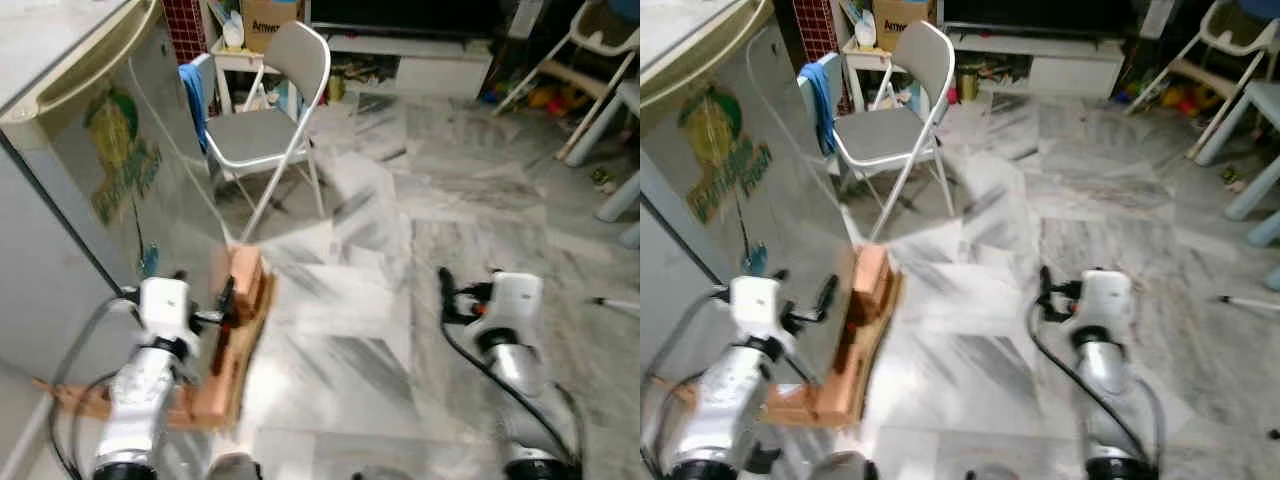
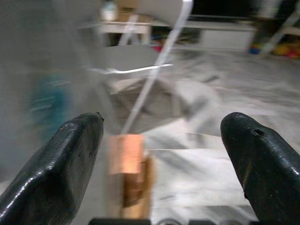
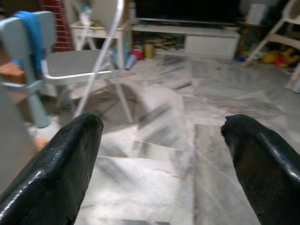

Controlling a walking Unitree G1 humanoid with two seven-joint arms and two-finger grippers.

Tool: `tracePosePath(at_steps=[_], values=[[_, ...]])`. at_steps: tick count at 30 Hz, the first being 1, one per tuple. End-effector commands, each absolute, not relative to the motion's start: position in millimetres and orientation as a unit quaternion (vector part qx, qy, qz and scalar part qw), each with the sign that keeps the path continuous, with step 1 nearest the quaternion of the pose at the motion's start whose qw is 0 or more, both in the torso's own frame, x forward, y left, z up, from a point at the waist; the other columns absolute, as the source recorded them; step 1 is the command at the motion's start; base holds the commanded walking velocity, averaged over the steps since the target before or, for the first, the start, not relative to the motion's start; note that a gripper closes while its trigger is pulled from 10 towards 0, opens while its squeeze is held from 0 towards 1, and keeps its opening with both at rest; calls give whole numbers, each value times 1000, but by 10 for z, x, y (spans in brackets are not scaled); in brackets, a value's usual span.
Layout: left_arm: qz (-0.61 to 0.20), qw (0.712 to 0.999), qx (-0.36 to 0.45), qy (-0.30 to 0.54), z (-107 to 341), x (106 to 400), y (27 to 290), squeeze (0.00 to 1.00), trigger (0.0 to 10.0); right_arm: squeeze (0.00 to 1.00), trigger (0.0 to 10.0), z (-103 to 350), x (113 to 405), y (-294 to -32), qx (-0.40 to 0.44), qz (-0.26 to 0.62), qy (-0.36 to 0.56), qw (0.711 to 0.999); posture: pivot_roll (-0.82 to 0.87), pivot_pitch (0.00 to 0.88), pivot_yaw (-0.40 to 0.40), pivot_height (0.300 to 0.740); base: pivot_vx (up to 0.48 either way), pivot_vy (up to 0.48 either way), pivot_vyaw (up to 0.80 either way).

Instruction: Restocking fridge

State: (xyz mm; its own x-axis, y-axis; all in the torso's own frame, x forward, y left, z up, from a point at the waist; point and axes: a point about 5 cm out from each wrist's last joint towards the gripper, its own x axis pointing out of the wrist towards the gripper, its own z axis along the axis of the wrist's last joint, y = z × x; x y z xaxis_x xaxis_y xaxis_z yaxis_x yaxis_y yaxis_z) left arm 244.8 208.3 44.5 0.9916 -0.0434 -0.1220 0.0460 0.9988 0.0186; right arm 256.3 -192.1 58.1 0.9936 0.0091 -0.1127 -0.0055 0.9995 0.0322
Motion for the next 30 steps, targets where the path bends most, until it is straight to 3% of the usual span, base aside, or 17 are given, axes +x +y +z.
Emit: tracePosePath(at_steps=[1,5,18,30], values=[[11,998,17,61,451,2454,2173,0,10000,0,10000,625,2552,-1964,5,5,48,999,46,0,-43,740,0,0,0],[23,998,12,57,483,2493,2256,0,10000,0,10000,634,2537,-1962,4,10,44,999,45,0,-43,740,0,73,506],[7,999,6,53,505,2515,2183,0,10000,0,10000,618,2510,-1978,9,1,48,999,42,0,-43,740,0,471,0],[-47,997,1,62,475,2416,2080,0,10000,0,10000,583,2533,-1950,11,2,57,998,59,0,-47,740,0,0,0]])
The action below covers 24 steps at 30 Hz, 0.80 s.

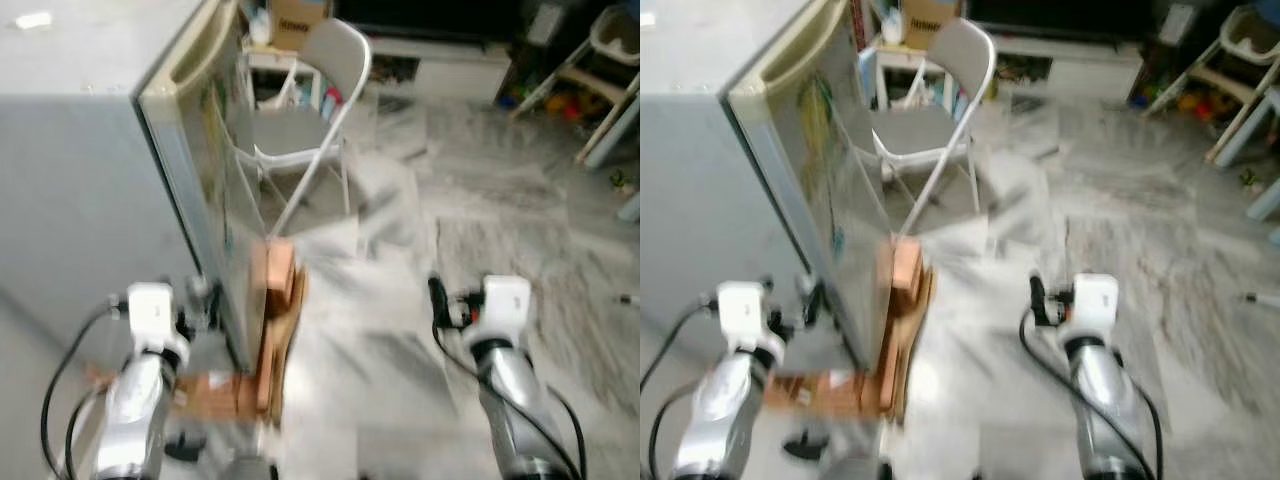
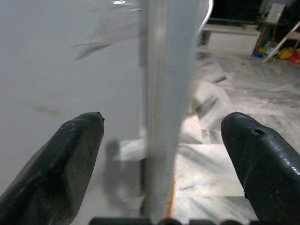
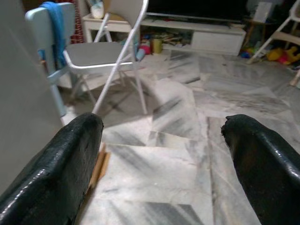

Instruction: Restocking fridge

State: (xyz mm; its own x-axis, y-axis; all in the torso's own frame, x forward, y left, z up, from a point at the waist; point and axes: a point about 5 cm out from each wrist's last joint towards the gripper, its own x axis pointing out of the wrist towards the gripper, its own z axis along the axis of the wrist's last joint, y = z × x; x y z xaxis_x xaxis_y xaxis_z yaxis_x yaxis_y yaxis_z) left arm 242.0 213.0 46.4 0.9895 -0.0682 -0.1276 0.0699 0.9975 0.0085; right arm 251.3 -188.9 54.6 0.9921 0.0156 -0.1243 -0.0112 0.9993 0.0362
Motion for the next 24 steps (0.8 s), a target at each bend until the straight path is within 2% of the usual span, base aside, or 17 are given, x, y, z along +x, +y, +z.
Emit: tracePosePath(at_steps=[1,15,24], values=[[-47,997,1,62,475,2416,2080,0,10000,0,10000,583,2533,-1950,11,2,57,998,59,0,-47,740,0,0,0],[-92,994,-10,59,526,2526,1940,0,10000,0,10000,577,2522,-1956,15,-9,58,998,49,0,-35,740,0,0,0],[-67,996,-8,59,538,2813,1936,0,10000,0,10000,601,2515,-1950,13,-12,56,998,25,4,-30,740,0,0,0]])
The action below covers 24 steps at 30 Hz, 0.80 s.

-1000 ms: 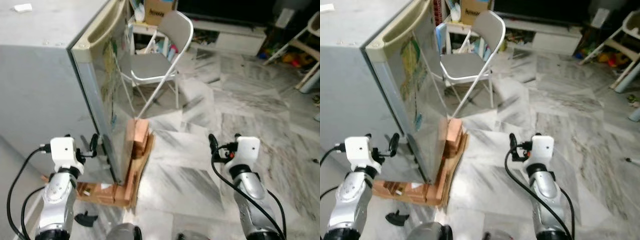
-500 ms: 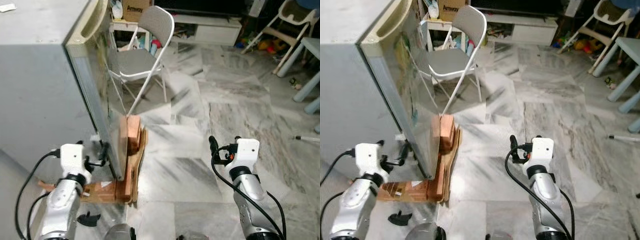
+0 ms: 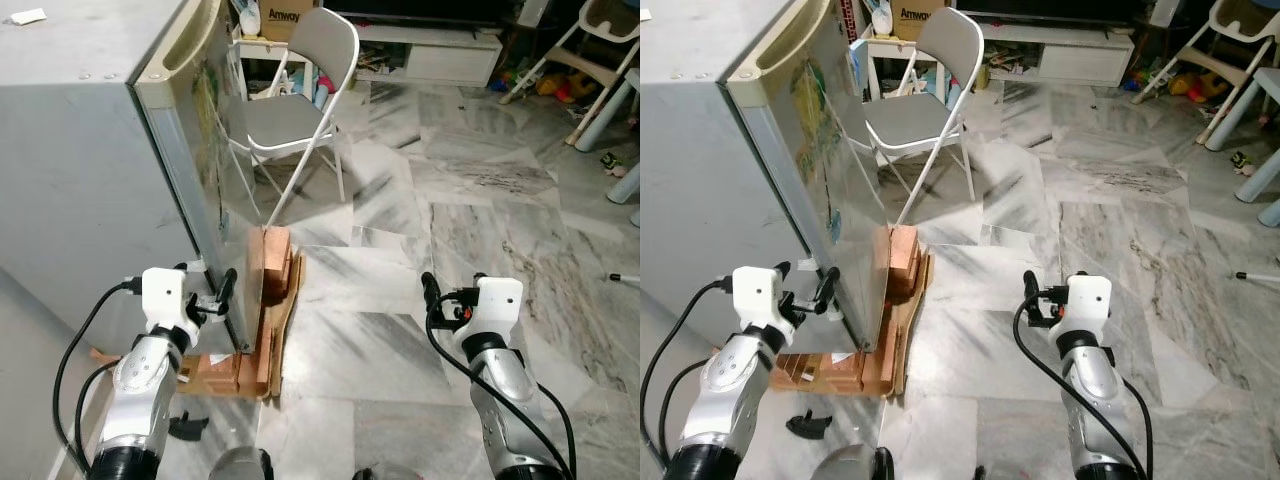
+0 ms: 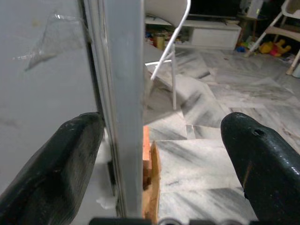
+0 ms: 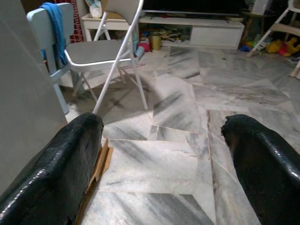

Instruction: Restocking fridge

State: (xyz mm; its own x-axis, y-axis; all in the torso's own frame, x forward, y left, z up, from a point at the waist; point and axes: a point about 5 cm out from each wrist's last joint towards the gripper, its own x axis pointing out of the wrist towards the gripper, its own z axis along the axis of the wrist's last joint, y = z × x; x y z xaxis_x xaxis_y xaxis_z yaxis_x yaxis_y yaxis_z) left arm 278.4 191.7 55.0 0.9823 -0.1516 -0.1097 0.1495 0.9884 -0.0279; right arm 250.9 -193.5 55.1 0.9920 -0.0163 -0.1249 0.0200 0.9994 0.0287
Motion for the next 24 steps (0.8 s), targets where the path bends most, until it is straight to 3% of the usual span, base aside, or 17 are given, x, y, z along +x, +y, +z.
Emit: tracePosePath(at_steps=[1,9,24], values=[[-64,996,-11,61,540,2854,1939,0,10000,0,10000,606,2509,-1958,13,-14,56,998,19,6,-29,740,0,0,0],[-78,995,-7,61,621,3138,1851,0,10000,0,10000,612,2429,-2038,3,-27,59,998,-18,18,-24,740,0,0,0],[-54,996,6,75,605,3284,1874,0,10000,0,10000,615,2310,-2075,-4,-33,69,997,-55,35,-16,740,0,0,0]])
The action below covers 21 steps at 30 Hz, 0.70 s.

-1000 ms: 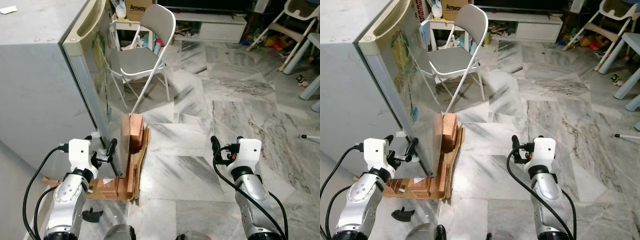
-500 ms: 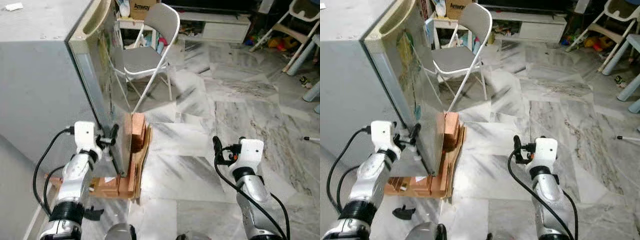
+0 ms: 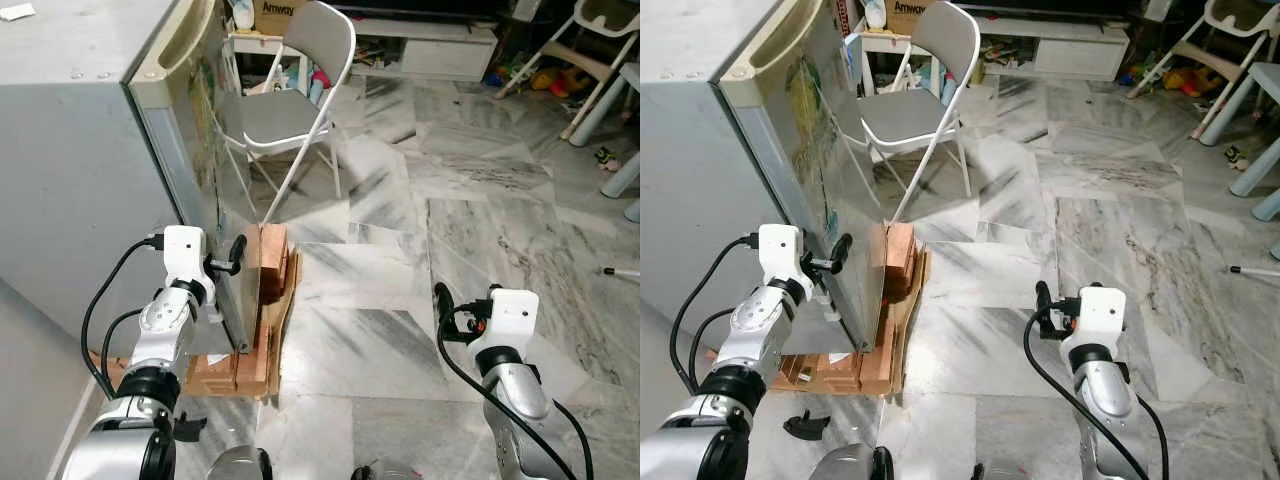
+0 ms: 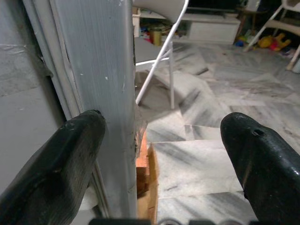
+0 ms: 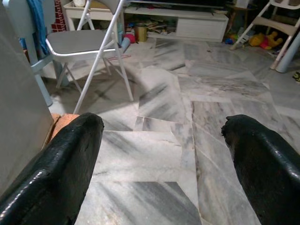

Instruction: Restocking fridge

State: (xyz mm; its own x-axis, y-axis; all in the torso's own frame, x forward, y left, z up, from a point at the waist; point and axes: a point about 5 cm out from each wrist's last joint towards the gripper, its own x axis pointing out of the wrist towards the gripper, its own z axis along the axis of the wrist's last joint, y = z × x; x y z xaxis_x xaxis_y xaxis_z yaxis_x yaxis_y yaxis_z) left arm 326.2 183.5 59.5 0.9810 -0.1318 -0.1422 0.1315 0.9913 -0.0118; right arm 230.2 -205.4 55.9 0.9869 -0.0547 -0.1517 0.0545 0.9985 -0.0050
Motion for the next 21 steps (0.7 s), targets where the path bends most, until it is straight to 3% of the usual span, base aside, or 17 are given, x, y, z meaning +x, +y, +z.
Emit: tracePosePath(at_steps=[1,21], values=[[-53,996,3,75,608,3291,1872,0,10000,0,10000,615,2308,-2075,-4,-33,69,997,-55,36,-16,740,0,0,0],[-31,994,30,105,586,3367,1818,0,10000,0,10000,600,2295,-2048,-3,-30,76,997,-48,43,-9,740,0,0,0]])
